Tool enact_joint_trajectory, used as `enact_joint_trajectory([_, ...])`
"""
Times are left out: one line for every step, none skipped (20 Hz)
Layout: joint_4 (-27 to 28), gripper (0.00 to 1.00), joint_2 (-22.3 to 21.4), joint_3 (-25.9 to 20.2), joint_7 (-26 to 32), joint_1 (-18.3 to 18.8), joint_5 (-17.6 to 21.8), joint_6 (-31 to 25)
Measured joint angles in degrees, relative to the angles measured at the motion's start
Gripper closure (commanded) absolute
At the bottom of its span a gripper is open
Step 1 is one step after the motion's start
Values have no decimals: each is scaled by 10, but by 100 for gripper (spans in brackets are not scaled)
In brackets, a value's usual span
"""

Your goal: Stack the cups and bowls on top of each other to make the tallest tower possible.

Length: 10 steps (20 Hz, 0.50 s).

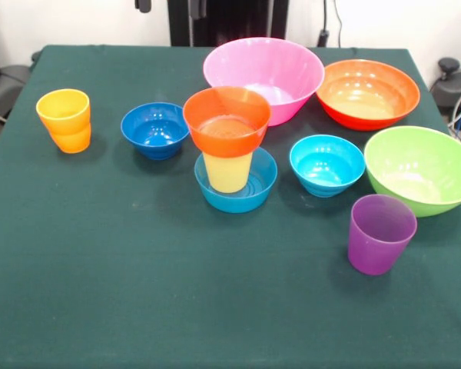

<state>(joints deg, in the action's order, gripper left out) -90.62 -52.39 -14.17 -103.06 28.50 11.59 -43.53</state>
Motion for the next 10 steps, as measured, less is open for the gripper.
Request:
enact_joint_trajectory([10,0,6,-3,0,0,0,-6])
enact_joint_trajectory([14,0,10,-4,0,1,0,-9])
enact_joint_trajectory([26,0,19,-7,0,1,0,-14])
enact_joint_trajectory([38,0,29,-10,0,0,1,-17])
enact_joint_trajectory([50,0,42,-13,0,1,2,-18])
enact_joint_trajectory([63,0,55,-16,0,1,3,-19])
enact_joint_trajectory([68,0,61,-17,0,0,3,-18])
enact_joint_trajectory([72,0,67,-18,0,0,3,-18])
enact_joint_trajectory([80,0,80,-18,0,0,4,-17])
enact_joint_trajectory([87,0,94,-19,0,0,4,-16])
